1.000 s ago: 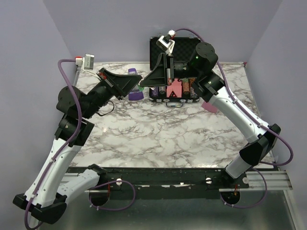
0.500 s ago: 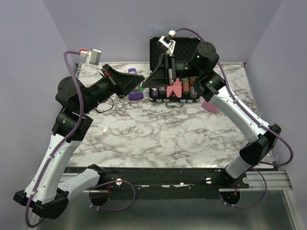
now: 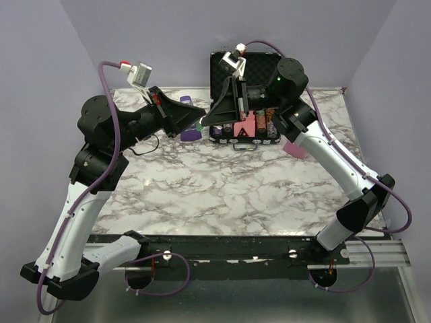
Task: Remove the keys from the keyring
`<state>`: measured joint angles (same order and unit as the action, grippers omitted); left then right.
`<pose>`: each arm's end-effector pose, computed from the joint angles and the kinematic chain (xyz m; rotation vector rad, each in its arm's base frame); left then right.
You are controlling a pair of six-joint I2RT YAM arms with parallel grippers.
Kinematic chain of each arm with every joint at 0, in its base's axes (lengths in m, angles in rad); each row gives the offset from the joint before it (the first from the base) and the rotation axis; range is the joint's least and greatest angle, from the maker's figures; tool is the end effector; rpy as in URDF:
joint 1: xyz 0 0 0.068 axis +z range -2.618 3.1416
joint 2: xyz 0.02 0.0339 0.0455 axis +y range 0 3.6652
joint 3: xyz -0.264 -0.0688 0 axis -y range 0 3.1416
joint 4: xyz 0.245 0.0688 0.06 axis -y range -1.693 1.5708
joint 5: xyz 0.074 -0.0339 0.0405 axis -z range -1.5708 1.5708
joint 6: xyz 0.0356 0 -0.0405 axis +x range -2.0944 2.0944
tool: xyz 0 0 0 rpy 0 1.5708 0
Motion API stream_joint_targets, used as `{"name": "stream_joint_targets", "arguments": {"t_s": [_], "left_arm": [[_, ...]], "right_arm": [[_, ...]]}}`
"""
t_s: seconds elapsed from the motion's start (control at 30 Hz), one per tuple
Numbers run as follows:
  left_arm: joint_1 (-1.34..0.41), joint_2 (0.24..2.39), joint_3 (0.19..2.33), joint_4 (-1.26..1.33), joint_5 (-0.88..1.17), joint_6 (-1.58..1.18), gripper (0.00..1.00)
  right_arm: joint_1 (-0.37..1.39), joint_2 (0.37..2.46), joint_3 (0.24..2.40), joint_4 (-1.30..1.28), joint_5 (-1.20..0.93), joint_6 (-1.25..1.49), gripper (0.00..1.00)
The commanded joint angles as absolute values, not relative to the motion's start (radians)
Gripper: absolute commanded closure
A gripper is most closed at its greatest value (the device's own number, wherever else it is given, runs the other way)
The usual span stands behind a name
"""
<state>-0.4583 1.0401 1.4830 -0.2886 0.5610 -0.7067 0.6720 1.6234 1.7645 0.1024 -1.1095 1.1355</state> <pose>0.1575 -0.0988 0.5164 0.3159 1.5560 -1.3286 0.2581 0.2461 0.4927 -0.8105 1.7289 2.0773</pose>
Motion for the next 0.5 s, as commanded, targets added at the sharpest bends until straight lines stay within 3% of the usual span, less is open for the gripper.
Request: {"name": "stream_joint_targets", "arguments": {"t_s": [0.0,0.47], "left_arm": [[-0.48,1.092,1.517,-0.423,0.696,-0.643,1.0],[-0.48,1.127,1.566,-0.568,0.73,-0.526,1.0]], "right_arm": [[0.696,1.638,1.784,0.098,-1.097,1.135,0.99],[0.696,1.644,1.784,0.075,-1.121,1.129,0.99]]}}
